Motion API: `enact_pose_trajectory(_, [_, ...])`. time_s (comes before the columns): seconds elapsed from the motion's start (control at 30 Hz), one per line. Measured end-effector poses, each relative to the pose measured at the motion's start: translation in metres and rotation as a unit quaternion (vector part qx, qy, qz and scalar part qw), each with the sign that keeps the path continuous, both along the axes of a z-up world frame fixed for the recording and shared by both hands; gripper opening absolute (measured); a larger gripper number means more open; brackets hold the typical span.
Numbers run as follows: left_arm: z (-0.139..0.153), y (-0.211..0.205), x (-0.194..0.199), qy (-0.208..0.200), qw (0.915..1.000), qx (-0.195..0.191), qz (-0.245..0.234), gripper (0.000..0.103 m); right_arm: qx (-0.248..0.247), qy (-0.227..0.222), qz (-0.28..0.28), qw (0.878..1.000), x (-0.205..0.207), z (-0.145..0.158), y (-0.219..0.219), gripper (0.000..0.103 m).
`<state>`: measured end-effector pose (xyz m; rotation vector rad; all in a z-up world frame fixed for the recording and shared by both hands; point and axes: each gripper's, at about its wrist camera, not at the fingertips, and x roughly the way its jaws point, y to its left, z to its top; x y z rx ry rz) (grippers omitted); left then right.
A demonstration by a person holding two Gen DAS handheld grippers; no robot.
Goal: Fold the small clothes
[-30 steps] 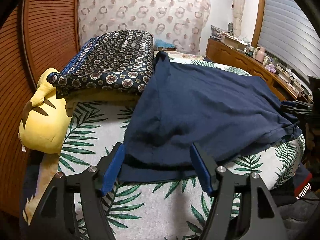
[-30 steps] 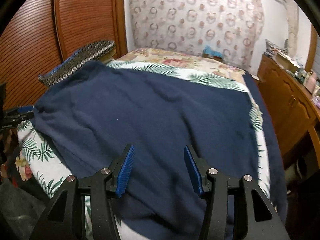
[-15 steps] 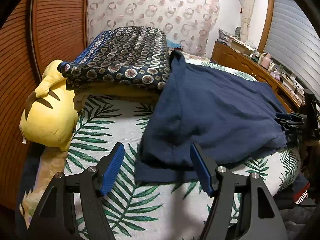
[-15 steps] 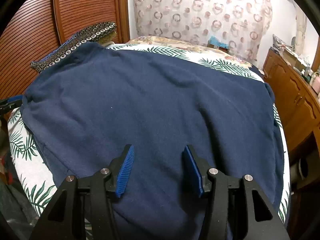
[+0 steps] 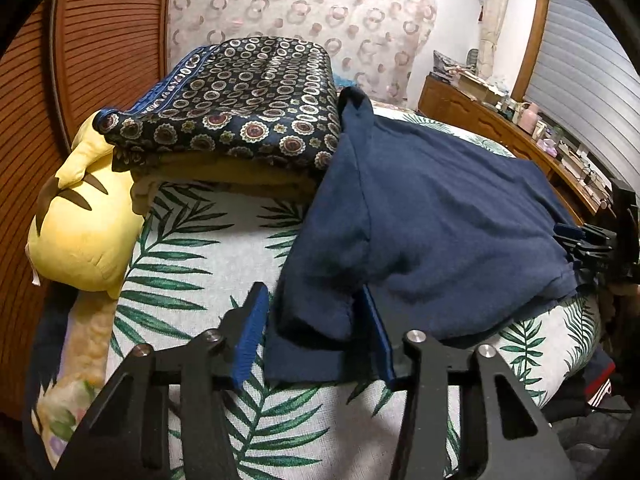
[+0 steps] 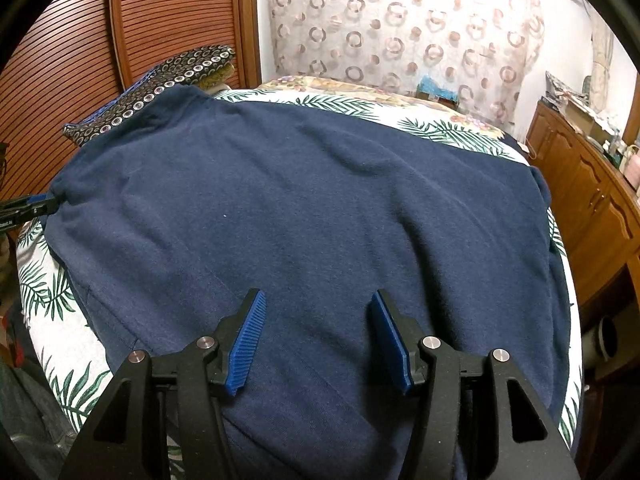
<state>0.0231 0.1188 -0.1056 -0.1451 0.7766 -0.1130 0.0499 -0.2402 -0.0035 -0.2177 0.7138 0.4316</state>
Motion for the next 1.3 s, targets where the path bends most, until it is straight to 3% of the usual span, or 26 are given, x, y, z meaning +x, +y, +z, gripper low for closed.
enact_pose_trajectory(0.17, [0.000, -0.001, 0.005, 0.003, 0.9999, -0.010, -0.012, 0.036, 0.001, 0.000, 0.000, 1.000, 0.000, 0.000, -0.001, 0.057])
enact_pose_trajectory(0.4, [0.002, -0.010, 0.010, 0.011, 0.9997, -0.001, -0.023, 0.035, 0.001, 0.000, 0.001, 1.000, 0.000, 0.000, -0.002, 0.057])
enact_pose_trajectory(0.47, [0.003, -0.013, 0.011, 0.011, 0.9996, 0.005, -0.027, 0.015, 0.001, 0.000, 0.001, 1.000, 0.000, 0.000, -0.002, 0.057])
enact_pose_trajectory(0.53, [0.006, -0.016, 0.012, 0.009, 0.9995, 0.000, -0.031, 0.009, 0.001, 0.000, 0.001, 1.000, 0.000, 0.000, -0.002, 0.057])
enact_pose_trajectory(0.93, [0.075, -0.075, 0.014, -0.086, 0.9931, 0.000, -0.079, 0.008, 0.004, 0.005, 0.008, 1.000, 0.002, 0.000, 0.001, 0.064])
enact_pose_trajectory(1.3, [0.105, -0.133, 0.045, -0.106, 0.9856, 0.001, -0.132, 0.007, 0.003, 0.001, -0.008, 1.000, -0.001, 0.003, -0.001, 0.064])
